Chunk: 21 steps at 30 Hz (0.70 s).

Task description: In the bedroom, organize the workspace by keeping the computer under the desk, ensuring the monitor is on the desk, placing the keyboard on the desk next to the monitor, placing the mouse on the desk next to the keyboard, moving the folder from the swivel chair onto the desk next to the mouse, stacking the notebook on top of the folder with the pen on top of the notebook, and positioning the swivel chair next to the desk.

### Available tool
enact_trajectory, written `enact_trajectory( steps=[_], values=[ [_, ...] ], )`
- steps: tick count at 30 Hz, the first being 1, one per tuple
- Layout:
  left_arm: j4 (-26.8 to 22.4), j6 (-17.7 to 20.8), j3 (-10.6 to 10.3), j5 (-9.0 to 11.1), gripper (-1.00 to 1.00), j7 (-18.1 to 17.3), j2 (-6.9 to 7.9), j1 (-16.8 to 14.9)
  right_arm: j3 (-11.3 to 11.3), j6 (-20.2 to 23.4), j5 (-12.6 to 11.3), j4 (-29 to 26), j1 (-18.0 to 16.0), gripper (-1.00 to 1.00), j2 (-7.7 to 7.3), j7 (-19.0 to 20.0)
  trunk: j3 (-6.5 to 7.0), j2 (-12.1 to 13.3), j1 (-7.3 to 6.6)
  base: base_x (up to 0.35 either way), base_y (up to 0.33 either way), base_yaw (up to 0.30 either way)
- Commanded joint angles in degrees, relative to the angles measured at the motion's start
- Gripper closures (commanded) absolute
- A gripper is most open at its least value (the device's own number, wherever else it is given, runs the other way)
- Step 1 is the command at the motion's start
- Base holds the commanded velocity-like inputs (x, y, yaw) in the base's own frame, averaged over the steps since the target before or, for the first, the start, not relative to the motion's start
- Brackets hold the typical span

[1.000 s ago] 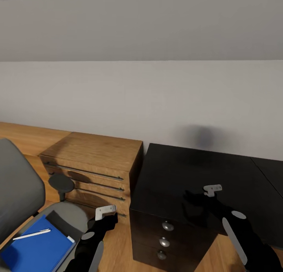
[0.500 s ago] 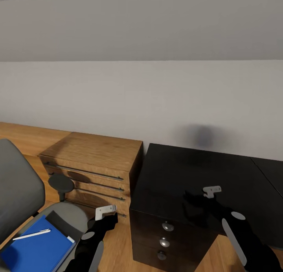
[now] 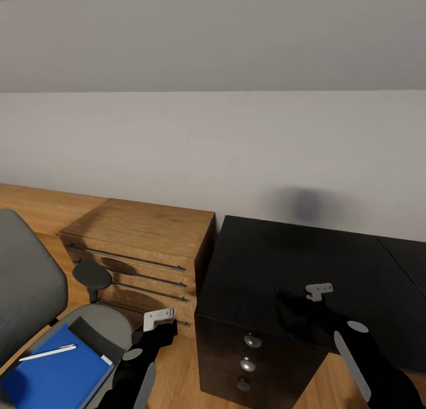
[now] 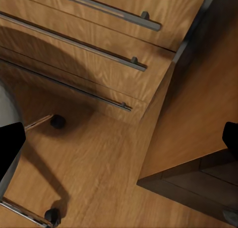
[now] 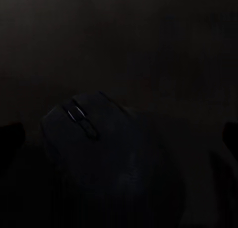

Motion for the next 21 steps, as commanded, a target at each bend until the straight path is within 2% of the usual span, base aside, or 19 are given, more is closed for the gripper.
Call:
enact_trajectory(
  steps=[1, 21],
  values=[
    [-0.07, 0.21, -0.10, 0.53, -1.00, 0.51, 0.02, -0.03, -0.06, 0.45, -0.49, -0.03, -0.03, -1.00, 0.01, 0.17, -0.06, -0.03, 0.00, 0.000, 0.000, 0.000],
    [-0.07, 0.20, -0.10, 0.48, -1.00, 0.51, 0.03, -0.03, -0.02, 0.54, -0.40, 1.33, -0.03, -1.00, 0.03, 0.17, -0.06, -0.03, 0.00, 0.000, 0.000, 0.000]
  ],
)
